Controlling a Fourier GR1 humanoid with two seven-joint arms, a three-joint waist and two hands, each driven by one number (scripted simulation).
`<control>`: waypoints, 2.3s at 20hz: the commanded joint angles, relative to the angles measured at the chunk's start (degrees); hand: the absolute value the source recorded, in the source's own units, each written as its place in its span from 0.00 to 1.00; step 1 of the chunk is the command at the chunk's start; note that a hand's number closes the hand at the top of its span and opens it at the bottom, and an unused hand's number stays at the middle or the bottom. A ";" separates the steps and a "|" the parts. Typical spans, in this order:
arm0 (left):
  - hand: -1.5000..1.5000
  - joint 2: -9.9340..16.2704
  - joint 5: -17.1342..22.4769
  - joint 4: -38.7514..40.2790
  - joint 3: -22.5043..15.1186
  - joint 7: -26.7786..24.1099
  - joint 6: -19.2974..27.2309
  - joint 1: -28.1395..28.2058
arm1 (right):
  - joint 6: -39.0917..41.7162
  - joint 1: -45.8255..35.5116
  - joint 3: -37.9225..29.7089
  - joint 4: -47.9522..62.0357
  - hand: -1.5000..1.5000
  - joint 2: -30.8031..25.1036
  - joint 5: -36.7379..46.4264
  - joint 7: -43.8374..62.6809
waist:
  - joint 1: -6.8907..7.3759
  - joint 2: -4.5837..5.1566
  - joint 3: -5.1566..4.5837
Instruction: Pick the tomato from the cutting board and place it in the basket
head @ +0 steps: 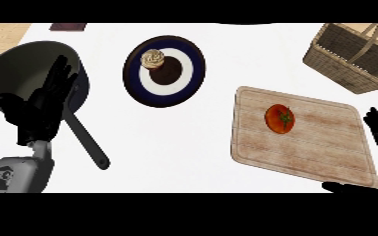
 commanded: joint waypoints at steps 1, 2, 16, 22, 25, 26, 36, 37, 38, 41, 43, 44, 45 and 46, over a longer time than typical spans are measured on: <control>0.50 -1.34 -0.91 2.55 1.24 -0.28 -1.18 -0.73 | -1.93 -4.73 3.45 2.29 0.00 4.45 4.91 0.65 | 0.02 0.24 -0.20; 0.50 -2.37 -1.39 5.10 0.90 -3.04 -0.85 1.18 | -0.96 -7.10 1.31 7.87 0.00 3.75 3.43 -3.37 | 0.13 0.29 -0.19; 0.50 -3.99 -4.54 1.30 4.06 0.55 -4.36 0.82 | -4.29 -6.42 1.03 8.88 0.00 11.00 9.02 -8.62 | -0.09 0.18 -0.20; 0.50 -4.66 -5.37 0.20 5.32 2.73 -5.99 0.20 | -3.07 -11.33 -0.89 12.90 0.00 11.01 8.95 -7.71 | -0.03 0.20 -0.20; 0.50 -3.66 -4.33 -1.77 7.89 1.71 -7.84 2.48 | -5.00 -9.30 0.17 13.85 0.00 13.39 10.73 -10.44 | 0.01 0.18 -0.20; 0.50 -5.89 -6.89 2.90 5.99 -0.75 -5.43 0.77 | -5.28 -12.29 -0.01 15.75 0.00 12.61 11.44 -8.51 | -0.03 0.23 -0.20; 0.50 -6.05 -7.09 6.39 8.87 -1.70 -7.52 -2.36 | -11.25 -17.30 0.41 22.24 0.00 15.63 17.00 -7.39 | 0.03 0.30 -0.20; 0.50 -6.43 -7.24 1.12 8.02 0.77 -7.93 0.29 | -8.81 -15.20 -0.08 20.68 0.00 14.35 15.98 -6.31 | 0.05 0.22 -0.20; 0.50 -4.99 -5.82 3.45 10.08 -1.98 -9.73 0.61 | -12.00 -13.15 1.64 20.55 0.00 17.16 17.57 -9.56 | 0.02 0.23 -0.20; 0.50 -7.49 -8.72 1.31 7.86 2.99 -5.85 -2.13 | -7.39 -18.59 -1.10 20.29 0.00 12.70 15.57 -3.86 | 0.04 0.22 -0.19; 0.50 -6.82 -7.87 -0.48 8.54 3.77 -7.51 -1.53 | -11.44 -18.64 1.53 24.75 0.00 16.75 18.59 -7.54 | 0.12 0.22 -0.19; 0.50 -7.95 -8.68 -0.73 7.99 2.04 -6.97 0.98 | -11.59 -18.32 2.39 21.25 0.00 16.94 19.34 -4.18 | 0.10 0.19 -0.20; 0.50 -6.64 -7.82 7.74 10.14 0.10 -7.96 -5.32 | -11.08 -15.98 1.41 23.01 0.00 15.91 18.87 -7.70 | -0.20 0.27 -0.20; 0.50 -5.40 -5.07 1.50 11.37 0.39 -11.04 0.83 | -10.29 -17.61 0.65 22.91 0.00 15.40 18.04 -6.29 | 0.10 0.20 -0.20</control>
